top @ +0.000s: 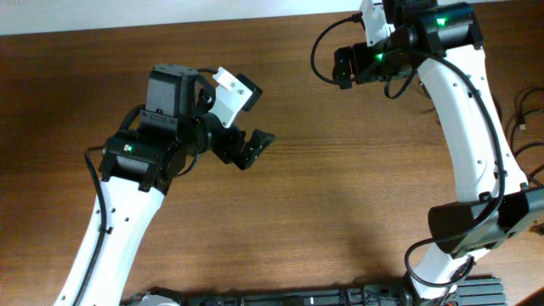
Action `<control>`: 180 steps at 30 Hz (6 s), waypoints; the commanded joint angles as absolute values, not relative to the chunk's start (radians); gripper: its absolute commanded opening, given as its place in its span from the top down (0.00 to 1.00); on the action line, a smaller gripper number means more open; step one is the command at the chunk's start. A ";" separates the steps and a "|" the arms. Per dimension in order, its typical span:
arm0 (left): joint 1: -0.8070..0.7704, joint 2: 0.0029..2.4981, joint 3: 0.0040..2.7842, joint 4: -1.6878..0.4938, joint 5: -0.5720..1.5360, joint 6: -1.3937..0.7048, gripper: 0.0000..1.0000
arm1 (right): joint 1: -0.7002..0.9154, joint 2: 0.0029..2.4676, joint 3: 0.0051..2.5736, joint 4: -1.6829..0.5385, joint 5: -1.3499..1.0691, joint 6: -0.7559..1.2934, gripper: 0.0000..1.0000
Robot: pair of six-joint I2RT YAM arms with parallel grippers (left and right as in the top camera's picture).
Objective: Untangle cables
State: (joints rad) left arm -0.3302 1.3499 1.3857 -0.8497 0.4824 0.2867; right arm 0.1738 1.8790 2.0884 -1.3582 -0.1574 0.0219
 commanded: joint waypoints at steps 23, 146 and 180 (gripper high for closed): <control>-0.298 1.052 0.904 -0.773 0.292 0.315 0.01 | 0.176 1.861 2.086 -1.358 -0.145 0.019 0.01; 0.033 0.005 0.009 -0.084 -0.004 0.120 0.01 | 0.182 1.801 2.086 -1.358 -0.236 0.020 0.01; 0.033 0.005 0.009 -0.084 -0.004 0.121 0.01 | 0.253 1.078 0.760 -0.181 -0.206 0.016 0.01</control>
State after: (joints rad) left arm 0.0269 0.0139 0.0105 -0.0765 -0.0006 0.1326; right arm 0.2531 1.1267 0.8467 -0.2489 -0.2184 0.0216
